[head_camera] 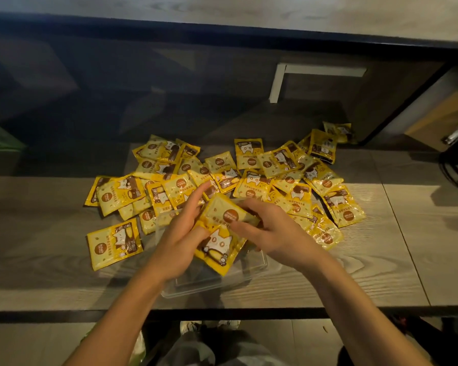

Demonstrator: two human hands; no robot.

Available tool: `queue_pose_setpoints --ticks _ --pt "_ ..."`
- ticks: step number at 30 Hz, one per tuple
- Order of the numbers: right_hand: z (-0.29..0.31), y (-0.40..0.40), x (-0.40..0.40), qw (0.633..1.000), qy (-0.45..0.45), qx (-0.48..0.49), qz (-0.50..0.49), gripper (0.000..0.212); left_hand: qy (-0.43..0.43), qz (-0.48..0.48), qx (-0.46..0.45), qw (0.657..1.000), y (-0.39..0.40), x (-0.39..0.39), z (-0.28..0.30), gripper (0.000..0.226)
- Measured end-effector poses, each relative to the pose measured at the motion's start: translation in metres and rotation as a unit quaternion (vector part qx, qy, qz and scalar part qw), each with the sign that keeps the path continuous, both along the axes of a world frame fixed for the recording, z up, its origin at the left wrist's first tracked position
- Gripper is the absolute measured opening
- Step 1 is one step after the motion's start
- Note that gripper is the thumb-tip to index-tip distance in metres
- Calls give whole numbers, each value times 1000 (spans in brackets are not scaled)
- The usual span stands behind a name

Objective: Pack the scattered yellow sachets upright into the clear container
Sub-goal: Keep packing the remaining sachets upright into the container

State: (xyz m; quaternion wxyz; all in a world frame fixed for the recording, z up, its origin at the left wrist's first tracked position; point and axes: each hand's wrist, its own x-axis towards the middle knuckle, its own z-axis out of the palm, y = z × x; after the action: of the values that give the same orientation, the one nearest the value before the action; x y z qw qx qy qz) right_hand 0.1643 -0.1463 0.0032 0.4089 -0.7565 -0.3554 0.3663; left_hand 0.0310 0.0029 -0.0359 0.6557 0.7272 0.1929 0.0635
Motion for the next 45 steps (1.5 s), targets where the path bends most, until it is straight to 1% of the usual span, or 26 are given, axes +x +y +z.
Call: queue_pose_setpoints --ticks 1,3,5,6,8,9,14,15,17,19,21,24,25,27,30,33,37,38,40,41,43,45 --pt "-2 0 -1 1000 19 9 -8 26 5 6 20 1000 0 1 0 70" --pt "-6 0 -3 999 24 8 -23 27 19 0 74 997 -3 3 0 61" --pt "-13 1 -6 999 -18 -12 -44 28 48 -15 136 989 -6 5 -3 55" --pt "-16 2 -8 996 -65 -25 -49 27 66 -20 164 984 -6 5 -5 57" --pt "-23 3 -17 981 -175 -56 -58 26 99 -32 205 973 -7 3 -11 69" --pt "-26 4 -22 973 -210 -66 -65 26 110 -36 223 968 -8 2 -14 76" --pt "-35 9 -42 954 -276 -82 -87 20 159 -50 313 935 -13 0 -31 110" --pt "-36 10 -44 946 -300 -88 -89 19 167 -50 330 928 -14 1 -34 112" --pt "-35 14 -49 926 -345 -111 -103 16 177 -38 361 915 -16 4 -39 108" --pt "-33 18 -53 908 -371 -137 -136 14 178 -11 353 918 -21 7 -37 102" --pt "-33 22 -58 900 -374 -165 -150 14 151 2 344 927 -25 8 -36 94" --pt "-35 28 -65 893 -359 -204 -181 18 118 -20 373 920 -25 8 -37 84" --pt "-37 30 -67 885 -365 -214 -194 20 123 -28 381 916 -24 9 -39 81" --pt "-39 31 -70 872 -376 -232 -211 23 148 -52 385 909 -22 12 -42 82" --pt "-45 31 -69 883 -332 -242 -227 18 167 -77 373 909 -23 17 -45 86" --pt "-51 26 -68 891 -313 -226 -241 25 167 -92 378 906 -22 20 -50 91" --pt "-46 18 -71 896 -307 -207 -244 48 175 -94 380 903 -23 23 -53 99" --pt "-45 15 -73 898 -315 -190 -241 50 174 -95 383 902 -24 23 -55 101" --pt "-45 7 -77 899 -339 -148 -235 48 164 -90 385 904 -26 24 -58 95" --pt "-45 3 -78 897 -349 -132 -237 47 159 -85 383 906 -27 24 -59 93" --pt "-46 -6 -75 885 -374 -107 -257 46 151 -76 371 913 -30 25 -61 95" --pt "-51 -16 -65 867 -392 -105 -290 53 143 -70 354 922 -32 27 -64 102"
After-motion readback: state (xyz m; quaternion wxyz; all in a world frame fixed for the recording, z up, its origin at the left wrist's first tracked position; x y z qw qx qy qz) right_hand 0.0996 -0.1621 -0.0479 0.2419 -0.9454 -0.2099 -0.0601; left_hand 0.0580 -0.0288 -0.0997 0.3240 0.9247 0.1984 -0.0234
